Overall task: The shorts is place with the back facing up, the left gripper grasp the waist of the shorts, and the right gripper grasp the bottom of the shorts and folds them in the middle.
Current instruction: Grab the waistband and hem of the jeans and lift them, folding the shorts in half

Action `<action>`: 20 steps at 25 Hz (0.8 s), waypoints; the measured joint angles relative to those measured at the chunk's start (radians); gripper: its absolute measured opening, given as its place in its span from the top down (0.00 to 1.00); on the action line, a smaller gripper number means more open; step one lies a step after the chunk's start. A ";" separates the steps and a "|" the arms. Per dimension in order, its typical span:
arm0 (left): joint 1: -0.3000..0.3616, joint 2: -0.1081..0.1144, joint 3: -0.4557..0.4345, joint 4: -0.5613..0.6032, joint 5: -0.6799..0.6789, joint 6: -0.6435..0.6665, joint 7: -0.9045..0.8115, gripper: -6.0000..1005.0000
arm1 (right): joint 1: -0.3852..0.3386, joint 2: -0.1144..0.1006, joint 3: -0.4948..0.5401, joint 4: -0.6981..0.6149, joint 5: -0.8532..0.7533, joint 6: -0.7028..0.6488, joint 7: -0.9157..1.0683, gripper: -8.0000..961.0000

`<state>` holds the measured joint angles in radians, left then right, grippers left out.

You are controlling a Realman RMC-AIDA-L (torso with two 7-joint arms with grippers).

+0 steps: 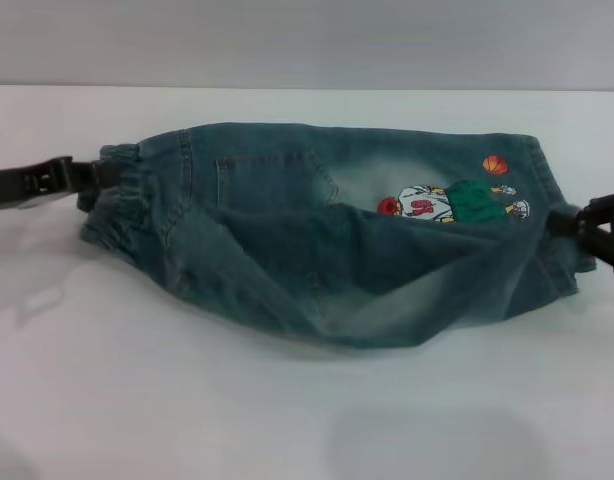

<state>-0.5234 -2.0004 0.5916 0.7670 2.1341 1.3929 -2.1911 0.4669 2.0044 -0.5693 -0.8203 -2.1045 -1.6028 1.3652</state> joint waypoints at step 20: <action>-0.021 -0.022 -0.034 0.000 -0.079 -0.151 -0.043 0.95 | -0.013 0.007 0.102 0.124 0.169 0.231 -0.136 0.99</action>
<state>-0.5444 -2.0228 0.5579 0.7669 2.0547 1.2414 -2.2343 0.4539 2.0113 -0.4675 -0.6963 -1.9358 -1.3718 1.2290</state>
